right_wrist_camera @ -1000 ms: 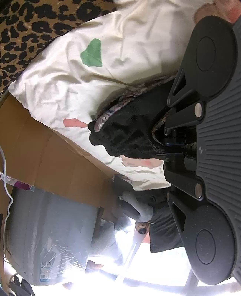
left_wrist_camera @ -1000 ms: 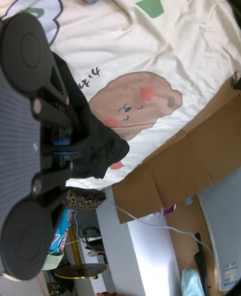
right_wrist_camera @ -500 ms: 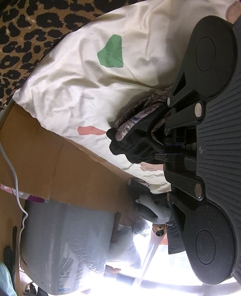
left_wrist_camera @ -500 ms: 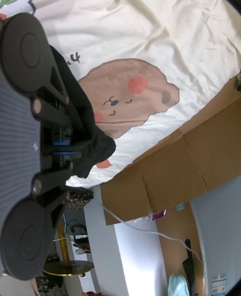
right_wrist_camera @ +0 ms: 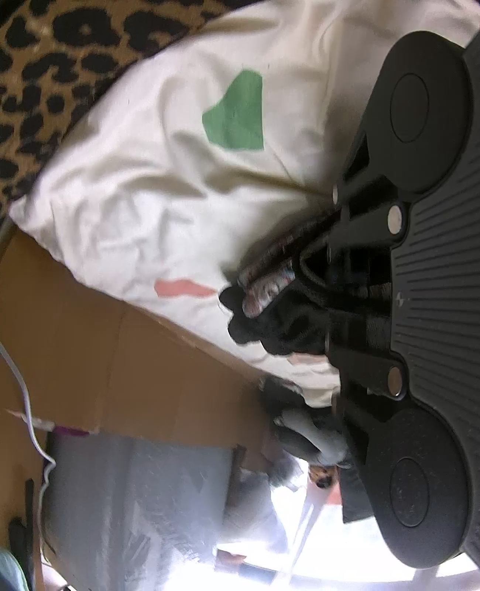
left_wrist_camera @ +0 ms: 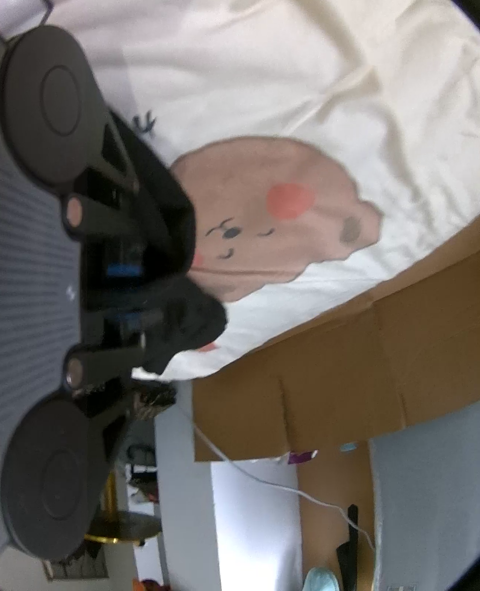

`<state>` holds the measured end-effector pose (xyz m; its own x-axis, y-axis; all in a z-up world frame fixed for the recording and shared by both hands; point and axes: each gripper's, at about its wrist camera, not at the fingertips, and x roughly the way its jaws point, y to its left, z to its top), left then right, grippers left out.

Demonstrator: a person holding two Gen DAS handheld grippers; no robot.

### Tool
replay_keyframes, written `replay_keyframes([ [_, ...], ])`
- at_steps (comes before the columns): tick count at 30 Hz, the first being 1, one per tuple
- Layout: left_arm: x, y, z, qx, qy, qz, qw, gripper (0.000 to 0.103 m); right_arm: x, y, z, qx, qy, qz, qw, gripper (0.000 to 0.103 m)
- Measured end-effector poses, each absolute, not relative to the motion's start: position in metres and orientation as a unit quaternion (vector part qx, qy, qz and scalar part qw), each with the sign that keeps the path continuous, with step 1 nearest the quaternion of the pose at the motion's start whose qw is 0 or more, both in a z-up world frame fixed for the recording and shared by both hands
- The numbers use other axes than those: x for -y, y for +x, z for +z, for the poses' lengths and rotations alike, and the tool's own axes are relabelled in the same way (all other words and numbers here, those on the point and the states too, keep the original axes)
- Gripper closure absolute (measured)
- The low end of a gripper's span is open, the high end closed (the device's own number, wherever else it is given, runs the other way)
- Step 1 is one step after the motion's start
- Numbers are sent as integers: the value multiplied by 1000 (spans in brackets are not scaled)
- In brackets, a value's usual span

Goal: Fold clothes
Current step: 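Lower the folded shorts onto the duvet and open both tools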

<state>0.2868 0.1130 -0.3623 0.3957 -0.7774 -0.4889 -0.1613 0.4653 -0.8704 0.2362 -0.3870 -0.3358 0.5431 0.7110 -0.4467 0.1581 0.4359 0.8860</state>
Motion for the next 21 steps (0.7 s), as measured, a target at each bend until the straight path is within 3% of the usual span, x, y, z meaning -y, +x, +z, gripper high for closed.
replay_keyframes([
  [1,-111,288,-362,-504,-466,-229,690,53,387,236,-334,-436,497,197,724,47],
  [2,-109,289,-361,-505,-460,-235,692,49,386,237,-332,-435,495,203,724,43],
  [21,-99,335,-353,-479,-445,-257,711,50,385,274,-333,-414,498,210,733,43],
])
